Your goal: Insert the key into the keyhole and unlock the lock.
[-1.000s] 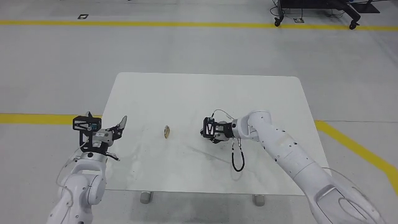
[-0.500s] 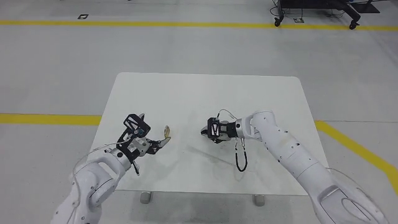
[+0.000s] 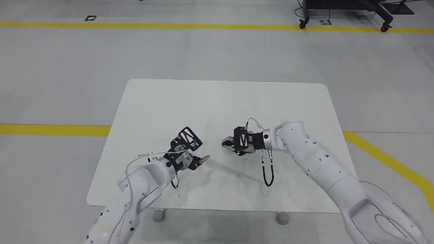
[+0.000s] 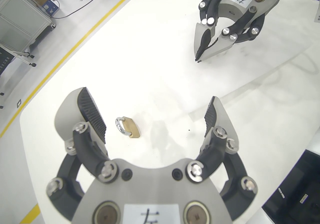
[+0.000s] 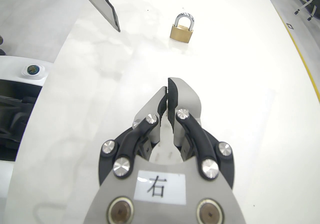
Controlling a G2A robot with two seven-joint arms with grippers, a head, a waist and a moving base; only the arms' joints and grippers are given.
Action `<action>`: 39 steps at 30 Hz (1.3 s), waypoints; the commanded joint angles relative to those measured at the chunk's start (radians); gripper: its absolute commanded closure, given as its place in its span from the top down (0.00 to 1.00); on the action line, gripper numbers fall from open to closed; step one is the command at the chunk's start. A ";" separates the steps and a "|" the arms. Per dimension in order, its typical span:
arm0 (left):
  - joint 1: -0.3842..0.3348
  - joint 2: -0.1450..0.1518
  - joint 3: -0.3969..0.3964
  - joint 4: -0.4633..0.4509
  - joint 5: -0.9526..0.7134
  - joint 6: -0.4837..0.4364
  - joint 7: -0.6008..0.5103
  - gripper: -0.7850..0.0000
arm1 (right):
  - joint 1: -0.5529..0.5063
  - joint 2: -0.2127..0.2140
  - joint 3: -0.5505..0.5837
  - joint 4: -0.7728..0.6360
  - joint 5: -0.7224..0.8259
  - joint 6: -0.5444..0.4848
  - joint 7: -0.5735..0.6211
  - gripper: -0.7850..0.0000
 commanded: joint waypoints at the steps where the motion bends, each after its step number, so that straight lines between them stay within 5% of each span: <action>1: -0.025 -0.006 0.034 0.029 0.014 0.019 -0.014 1.00 | 0.005 0.001 -0.004 0.011 -0.008 0.001 -0.022 0.00; 11: -0.109 -0.033 0.135 0.134 0.049 0.101 -0.041 1.00 | 0.031 -0.002 -0.030 0.057 -0.019 0.009 -0.097 0.00; 25: -0.144 -0.048 0.159 0.181 0.037 0.127 -0.048 1.00 | 0.072 -0.002 -0.074 0.144 -0.017 -0.011 -0.271 0.00; 33: -0.137 -0.048 0.137 0.155 0.019 0.150 -0.040 1.00 | 0.102 -0.011 -0.108 0.207 -0.004 0.002 -0.339 0.00; 39: -0.098 -0.032 0.022 0.053 -0.011 0.163 -0.023 1.00 | 0.093 -0.003 -0.104 0.206 0.003 0.030 -0.380 0.00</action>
